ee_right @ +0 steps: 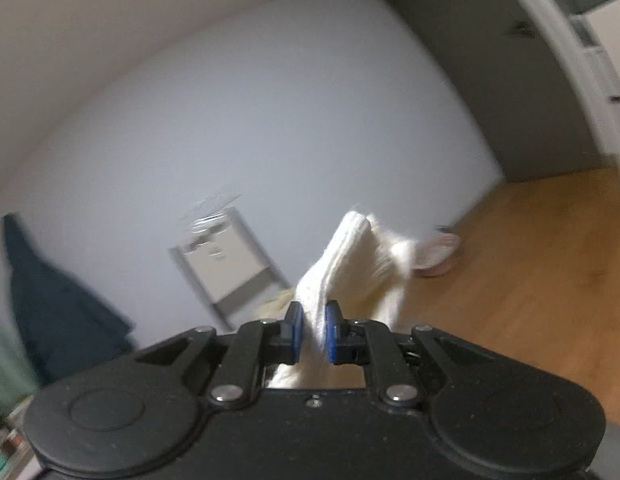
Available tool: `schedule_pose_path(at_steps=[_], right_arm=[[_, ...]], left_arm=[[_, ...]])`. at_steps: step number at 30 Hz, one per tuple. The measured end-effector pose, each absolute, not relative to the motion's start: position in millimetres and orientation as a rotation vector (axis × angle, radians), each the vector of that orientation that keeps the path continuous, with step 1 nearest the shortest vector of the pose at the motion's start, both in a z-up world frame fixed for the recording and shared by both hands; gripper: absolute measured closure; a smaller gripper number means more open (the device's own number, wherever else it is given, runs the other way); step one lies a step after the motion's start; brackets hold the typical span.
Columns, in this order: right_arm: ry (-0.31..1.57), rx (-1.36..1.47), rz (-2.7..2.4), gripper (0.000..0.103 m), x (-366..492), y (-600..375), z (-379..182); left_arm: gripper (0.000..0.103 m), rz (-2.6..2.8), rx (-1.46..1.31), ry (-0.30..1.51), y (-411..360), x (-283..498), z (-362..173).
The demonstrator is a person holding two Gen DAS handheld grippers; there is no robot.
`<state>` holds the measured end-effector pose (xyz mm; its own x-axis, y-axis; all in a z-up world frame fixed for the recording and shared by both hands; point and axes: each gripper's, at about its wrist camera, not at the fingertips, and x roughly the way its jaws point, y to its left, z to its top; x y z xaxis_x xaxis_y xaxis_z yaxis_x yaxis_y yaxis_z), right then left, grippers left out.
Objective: Fold clothes
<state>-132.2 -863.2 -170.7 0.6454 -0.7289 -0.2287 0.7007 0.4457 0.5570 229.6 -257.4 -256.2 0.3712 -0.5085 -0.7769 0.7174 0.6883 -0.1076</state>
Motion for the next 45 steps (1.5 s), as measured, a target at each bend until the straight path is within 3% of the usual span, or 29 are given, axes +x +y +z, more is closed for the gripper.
schedule_pose_path(at_steps=[6, 7, 8, 9, 10, 17, 20, 22, 26, 29, 30, 31, 34, 36, 40, 45], right_arm=[[0.443, 0.864, -1.235, 0.087, -183, -895, -272], [0.461, 0.910, -1.250, 0.072, -189, -892, -285], [0.440, 0.931, -1.272, 0.066, -195, -887, -288], [0.405, 0.936, -1.295, 0.052, -201, -882, -288], [0.381, 0.922, -1.310, 0.050, -204, -878, -283], [0.163, 0.881, -1.024, 0.051, -199, -855, -237], [0.334, 0.999, -0.994, 0.049, -176, -854, -262], [0.514, 0.954, -1.090, 0.056, -159, -845, -281], [0.438, 0.619, -1.077, 0.053, -134, -790, -258], [0.379, 0.536, -0.809, 0.040, -112, -732, -231], [0.375, 0.544, -0.730, 0.039, -105, -713, -223], [0.370, 0.550, -0.651, 0.039, -98, -695, -215], [0.370, 0.556, -0.416, 0.035, -75, -636, -190], [0.370, 0.537, -0.300, 0.028, -62, -595, -176], [0.380, 0.494, -0.086, 0.028, -33, -524, -151], [0.417, 0.420, 0.115, 0.027, 19, -465, -138]], left_arm=[[0.020, -0.799, 0.259, 0.890, -256, 230, -254], [0.020, -0.798, 0.257, 0.889, -255, 230, -253], [0.020, -0.797, 0.255, 0.887, -254, 230, -253], [0.020, -0.795, 0.253, 0.885, -253, 230, -252], [0.020, -0.796, 0.251, 0.885, -253, 229, -251], [0.020, -0.814, 0.271, 0.866, -253, 225, -252], [0.020, -0.768, 0.256, 0.859, -246, 229, -249], [0.020, -0.714, 0.210, 0.846, -233, 236, -242], [0.020, -0.589, 0.024, 0.788, -177, 260, -215], [0.020, -0.429, -0.127, 0.712, -113, 280, -192], [0.006, -0.372, -0.181, 0.701, -88, 288, -186], [0.000, -0.305, -0.233, 0.707, -62, 297, -182], [0.000, -0.217, -0.301, 0.783, 4, 315, -176], [0.000, -0.216, -0.268, 0.857, 39, 318, -178], [0.000, -0.276, -0.127, 1.025, 91, 310, -195], [0.000, -0.338, 0.095, 1.007, 127, 289, -224]])
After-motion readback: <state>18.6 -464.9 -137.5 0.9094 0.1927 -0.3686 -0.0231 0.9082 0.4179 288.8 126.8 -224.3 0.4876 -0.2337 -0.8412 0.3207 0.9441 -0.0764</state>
